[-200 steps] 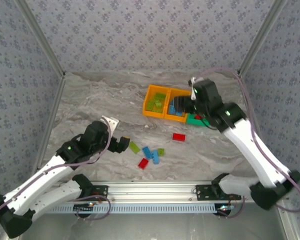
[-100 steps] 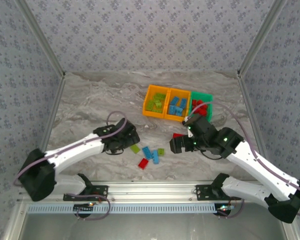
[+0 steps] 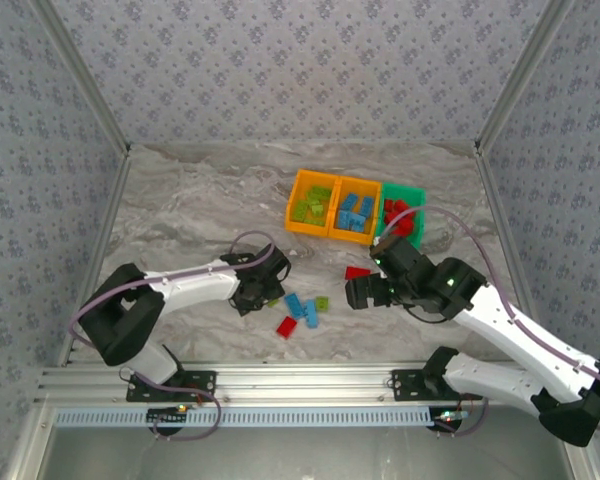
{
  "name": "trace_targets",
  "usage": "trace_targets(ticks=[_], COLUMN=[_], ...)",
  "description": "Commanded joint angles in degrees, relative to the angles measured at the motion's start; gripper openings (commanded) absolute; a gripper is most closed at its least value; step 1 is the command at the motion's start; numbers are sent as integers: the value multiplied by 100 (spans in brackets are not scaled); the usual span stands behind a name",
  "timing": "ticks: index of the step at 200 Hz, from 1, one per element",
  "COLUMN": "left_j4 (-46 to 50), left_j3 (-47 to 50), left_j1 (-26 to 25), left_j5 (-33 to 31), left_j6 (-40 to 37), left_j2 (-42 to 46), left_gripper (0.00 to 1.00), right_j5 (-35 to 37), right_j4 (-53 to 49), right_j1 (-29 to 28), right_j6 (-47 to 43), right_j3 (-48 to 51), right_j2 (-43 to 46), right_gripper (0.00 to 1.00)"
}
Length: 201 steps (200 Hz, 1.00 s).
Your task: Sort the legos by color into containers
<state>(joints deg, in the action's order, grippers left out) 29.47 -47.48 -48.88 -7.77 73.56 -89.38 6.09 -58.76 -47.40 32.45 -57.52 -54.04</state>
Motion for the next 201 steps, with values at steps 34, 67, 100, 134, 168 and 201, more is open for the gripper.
trace_targets(ticks=[34,67,100,134,168,201], left_j4=[173,245,275,27,-44,185], left_j3=[-85,-196,-1131,-2391,-3894,-5593], left_j1=[57,153,-4,46,551,829], left_j5=[-163,-103,-343,-749,-743,-550], left_j6=[-50,-436,-1249,-2107,-2710,-3341], left_j2=[-186,138,317,-289,-1544,-2949], left_gripper=[51,32,27,28,28,35], right_j5=[241,265,-369,-588,-172,16], right_j4=[-256,-287,385,1365,1443,1238], right_j1=[-33,-46,-245,-395,-450,-488], right_j6=[201,255,111,316,612,736], right_j3=[-74,-142,-55,178,189,258], right_j2=[87,115,233,400,510,670], right_gripper=[100,100,100,100,100,100])
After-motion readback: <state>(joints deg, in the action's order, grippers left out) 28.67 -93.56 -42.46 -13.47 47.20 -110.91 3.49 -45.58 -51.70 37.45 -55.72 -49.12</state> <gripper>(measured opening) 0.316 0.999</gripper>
